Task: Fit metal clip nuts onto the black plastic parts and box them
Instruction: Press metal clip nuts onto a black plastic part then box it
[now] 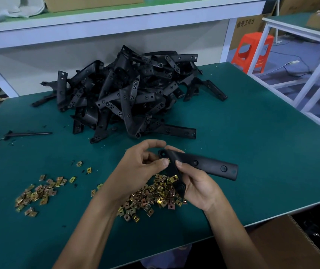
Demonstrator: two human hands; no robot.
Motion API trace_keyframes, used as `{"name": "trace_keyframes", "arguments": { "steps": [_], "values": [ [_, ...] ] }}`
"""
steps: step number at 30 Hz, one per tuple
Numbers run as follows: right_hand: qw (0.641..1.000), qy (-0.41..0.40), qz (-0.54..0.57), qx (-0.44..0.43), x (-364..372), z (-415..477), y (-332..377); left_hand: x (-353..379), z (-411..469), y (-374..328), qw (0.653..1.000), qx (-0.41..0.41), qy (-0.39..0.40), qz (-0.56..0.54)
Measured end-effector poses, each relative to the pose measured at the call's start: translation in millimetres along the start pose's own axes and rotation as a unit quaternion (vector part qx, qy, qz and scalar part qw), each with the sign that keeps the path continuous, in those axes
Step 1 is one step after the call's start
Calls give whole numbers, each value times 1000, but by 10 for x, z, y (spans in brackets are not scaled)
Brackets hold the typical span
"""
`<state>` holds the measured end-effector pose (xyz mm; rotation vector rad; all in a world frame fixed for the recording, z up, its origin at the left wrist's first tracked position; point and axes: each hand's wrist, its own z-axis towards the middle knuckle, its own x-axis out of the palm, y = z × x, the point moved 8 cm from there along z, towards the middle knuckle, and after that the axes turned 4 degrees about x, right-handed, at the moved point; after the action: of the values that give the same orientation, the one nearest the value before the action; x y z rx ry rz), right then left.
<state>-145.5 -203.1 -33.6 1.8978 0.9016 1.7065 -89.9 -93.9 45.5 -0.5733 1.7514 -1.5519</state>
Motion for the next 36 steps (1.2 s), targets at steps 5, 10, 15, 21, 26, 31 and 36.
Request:
{"name": "trace_keyframes", "arguments": {
  "steps": [5, 10, 15, 21, 26, 31, 36],
  "values": [
    [998, -34, 31, -38, 121, -133, 25, 28, -51, 86, 999, 6, -45, 2],
    [989, -117, 32, -83, -151, -727, 61, 185, -29, 222, 996, 0, 12, 93],
    [904, -286, 229, -219, -852, -1984, 370, 346, 113, 483, 996, -3, 47, 82],
    [709, -479, 391, -339, -1433, -3293, 378, 463, 236, 650, 995, -1, 61, 81],
    [747, -515, 293, -302, -1446, -3149, 404, 560, 77, 411, 992, -14, 81, 93],
    [838, -496, -42, -224, -1004, -2034, 823, 428, -137, 252, 996, -49, 63, 39],
    [745, -326, -567, -131, -425, -432, 1073, 148, -305, 253, 998, -53, 1, 39]
  ]
}}
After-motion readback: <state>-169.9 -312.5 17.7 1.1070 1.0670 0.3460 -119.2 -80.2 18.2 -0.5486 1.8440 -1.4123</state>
